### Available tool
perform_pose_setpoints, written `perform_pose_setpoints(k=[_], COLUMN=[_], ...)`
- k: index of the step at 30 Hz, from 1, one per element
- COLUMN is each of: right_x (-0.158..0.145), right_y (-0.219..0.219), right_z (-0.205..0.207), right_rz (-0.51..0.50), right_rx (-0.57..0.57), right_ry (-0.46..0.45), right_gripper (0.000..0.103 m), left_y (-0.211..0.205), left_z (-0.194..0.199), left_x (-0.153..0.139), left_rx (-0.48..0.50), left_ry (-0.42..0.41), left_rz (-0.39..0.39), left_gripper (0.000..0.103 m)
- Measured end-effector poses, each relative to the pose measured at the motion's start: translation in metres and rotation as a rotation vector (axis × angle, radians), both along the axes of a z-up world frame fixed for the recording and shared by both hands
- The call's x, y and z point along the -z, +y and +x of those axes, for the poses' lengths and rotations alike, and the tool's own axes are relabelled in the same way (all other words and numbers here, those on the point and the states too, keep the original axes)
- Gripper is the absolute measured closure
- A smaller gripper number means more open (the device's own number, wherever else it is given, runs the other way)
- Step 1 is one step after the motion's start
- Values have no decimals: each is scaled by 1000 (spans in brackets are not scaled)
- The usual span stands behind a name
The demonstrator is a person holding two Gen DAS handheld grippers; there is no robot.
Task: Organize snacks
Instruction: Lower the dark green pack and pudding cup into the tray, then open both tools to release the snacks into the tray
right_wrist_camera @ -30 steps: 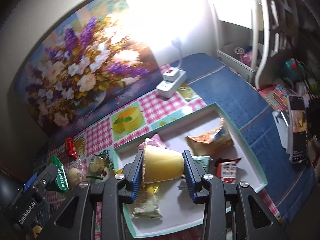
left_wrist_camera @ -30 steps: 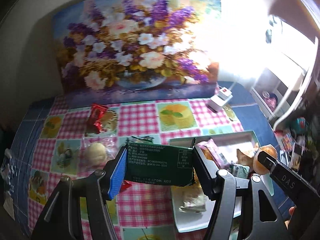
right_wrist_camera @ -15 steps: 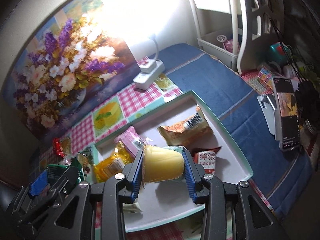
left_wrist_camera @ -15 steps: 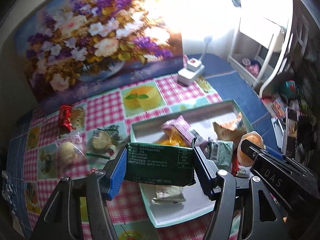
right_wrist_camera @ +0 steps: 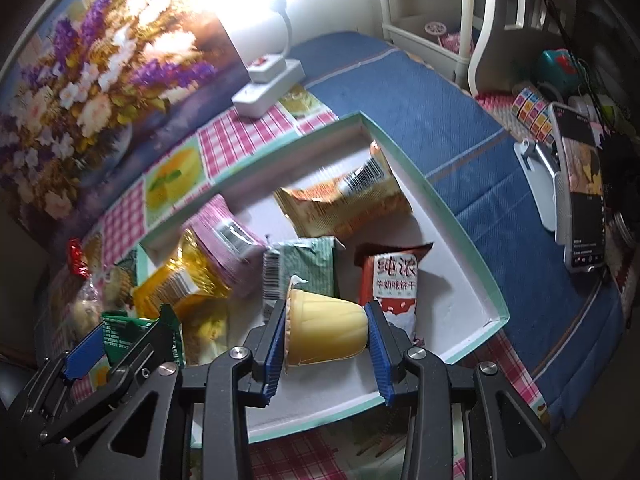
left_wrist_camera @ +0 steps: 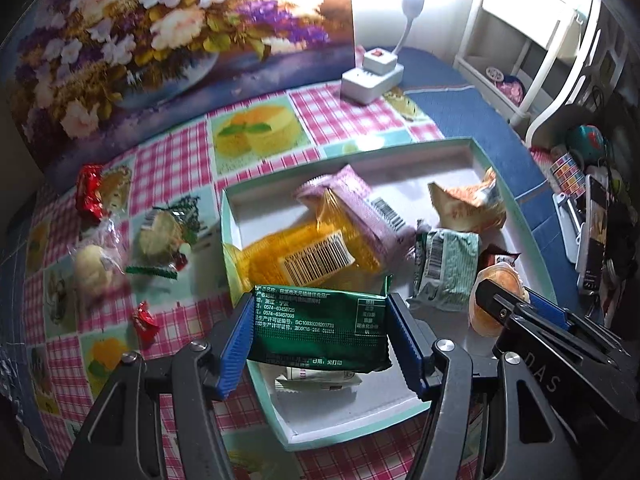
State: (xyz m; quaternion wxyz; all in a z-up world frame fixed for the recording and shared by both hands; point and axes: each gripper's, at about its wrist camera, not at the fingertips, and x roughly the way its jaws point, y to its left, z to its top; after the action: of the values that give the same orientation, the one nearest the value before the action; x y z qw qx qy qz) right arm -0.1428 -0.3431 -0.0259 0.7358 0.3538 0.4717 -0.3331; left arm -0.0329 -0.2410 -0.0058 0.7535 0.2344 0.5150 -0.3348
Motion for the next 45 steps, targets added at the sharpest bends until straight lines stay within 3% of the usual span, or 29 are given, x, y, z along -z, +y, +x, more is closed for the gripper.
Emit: perform_pose_setpoints(k=[7,18,37,41,45], right_x=[11,9,-4,-5,-2], right_y=[1,0,-1,0,1], right_z=[4,3,4,5,9], right_rz=[19,20,5,1,12], right_rx=[-10,-7,-9,-18,-39], right_ry=[42,38,3,1,-1], right_gripper=[62,62,62,62,62], left_y=[-1,0,1,6,13], left_z=[7,11,13,17,27], left_x=[19,23,10,6,4], left_rx=[-23,-36,-49,-66,-104], left_ry=[65,120,109,85,83], left_rz=[25,11,-25,-27,-32], left_gripper=[37,37,36,28,27])
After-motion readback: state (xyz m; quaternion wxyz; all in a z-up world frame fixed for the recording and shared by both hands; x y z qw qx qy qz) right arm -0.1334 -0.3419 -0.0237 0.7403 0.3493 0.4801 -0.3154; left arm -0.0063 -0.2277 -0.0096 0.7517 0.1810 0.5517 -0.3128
